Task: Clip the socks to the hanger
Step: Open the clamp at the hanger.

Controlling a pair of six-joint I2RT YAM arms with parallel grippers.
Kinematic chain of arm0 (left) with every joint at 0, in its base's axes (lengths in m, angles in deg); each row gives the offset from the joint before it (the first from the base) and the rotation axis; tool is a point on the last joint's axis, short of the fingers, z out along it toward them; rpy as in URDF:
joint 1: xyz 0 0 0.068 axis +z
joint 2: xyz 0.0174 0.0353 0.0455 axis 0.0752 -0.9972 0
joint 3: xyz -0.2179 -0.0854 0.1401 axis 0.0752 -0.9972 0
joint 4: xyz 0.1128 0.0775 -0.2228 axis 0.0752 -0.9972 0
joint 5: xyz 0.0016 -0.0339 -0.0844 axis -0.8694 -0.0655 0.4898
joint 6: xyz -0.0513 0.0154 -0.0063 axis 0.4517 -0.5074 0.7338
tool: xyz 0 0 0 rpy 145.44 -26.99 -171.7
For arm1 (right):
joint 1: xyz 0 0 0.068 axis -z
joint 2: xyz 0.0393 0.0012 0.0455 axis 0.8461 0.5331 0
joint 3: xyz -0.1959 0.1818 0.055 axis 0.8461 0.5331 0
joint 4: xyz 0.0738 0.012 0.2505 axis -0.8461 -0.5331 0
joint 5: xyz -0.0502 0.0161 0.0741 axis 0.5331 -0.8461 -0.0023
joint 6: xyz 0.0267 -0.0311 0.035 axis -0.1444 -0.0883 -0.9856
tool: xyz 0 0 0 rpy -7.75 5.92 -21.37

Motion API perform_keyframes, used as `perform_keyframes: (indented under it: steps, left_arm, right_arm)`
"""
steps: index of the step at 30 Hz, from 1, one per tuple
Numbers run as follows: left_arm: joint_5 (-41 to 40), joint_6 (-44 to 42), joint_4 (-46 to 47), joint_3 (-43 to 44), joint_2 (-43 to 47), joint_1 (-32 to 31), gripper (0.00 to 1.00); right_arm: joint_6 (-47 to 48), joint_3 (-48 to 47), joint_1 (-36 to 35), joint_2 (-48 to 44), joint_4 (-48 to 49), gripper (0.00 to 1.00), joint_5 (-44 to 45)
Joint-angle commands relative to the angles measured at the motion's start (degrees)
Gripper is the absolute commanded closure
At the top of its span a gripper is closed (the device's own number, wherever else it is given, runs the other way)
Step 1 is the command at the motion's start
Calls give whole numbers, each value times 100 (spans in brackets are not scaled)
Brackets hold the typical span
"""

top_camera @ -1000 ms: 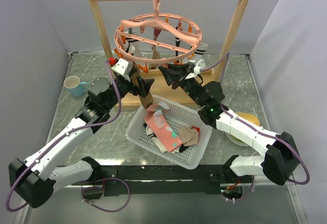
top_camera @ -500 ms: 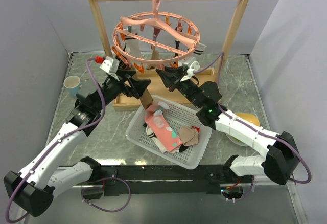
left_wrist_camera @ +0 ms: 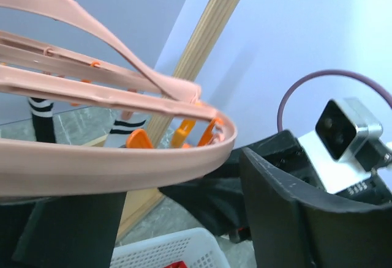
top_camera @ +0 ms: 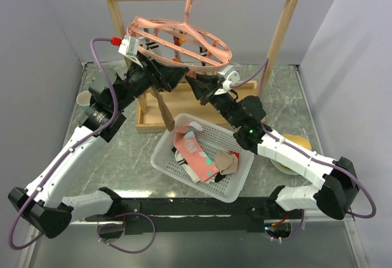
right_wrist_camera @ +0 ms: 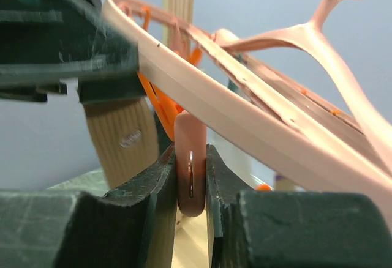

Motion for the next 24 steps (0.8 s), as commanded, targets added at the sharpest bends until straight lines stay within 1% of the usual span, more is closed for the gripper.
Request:
perform_keyframes:
  steps: [1, 2, 4, 6, 10, 11, 15, 19, 24]
  left_arm:
    - [-19, 80, 99, 394, -152, -158, 24]
    - [-1, 72, 99, 368, -152, -176, 23]
    - [34, 45, 81, 306, -108, -185, 7]
    - [26, -95, -15, 0, 119, -176, 1]
    - [-203, 62, -463, -835, 953, 122, 1]
    - [-273, 211, -559, -1115, 1069, 297, 1]
    - [-99, 502, -902, -1662, 1526, 580, 1]
    - [165, 792, -956, -1751, 1676, 633, 1]
    - [438, 1012, -666, -1312, 1440, 475, 1]
  right_arm:
    - [210, -189, -120, 156, -179, 100, -3]
    - [237, -189, -120, 156, -188, 100, 15]
    - [263, -172, -120, 156, -197, 100, 58]
    - [298, -154, -120, 165, -240, 100, 129]
    - [403, -66, -120, 130, -267, 100, 208]
    - [421, -66, -120, 130, -276, 100, 217]
    - [465, -171, -120, 165, -372, 100, 226]
    - [457, -286, -120, 209, -451, 100, 208]
    - [386, -400, -120, 287, -548, 100, 182]
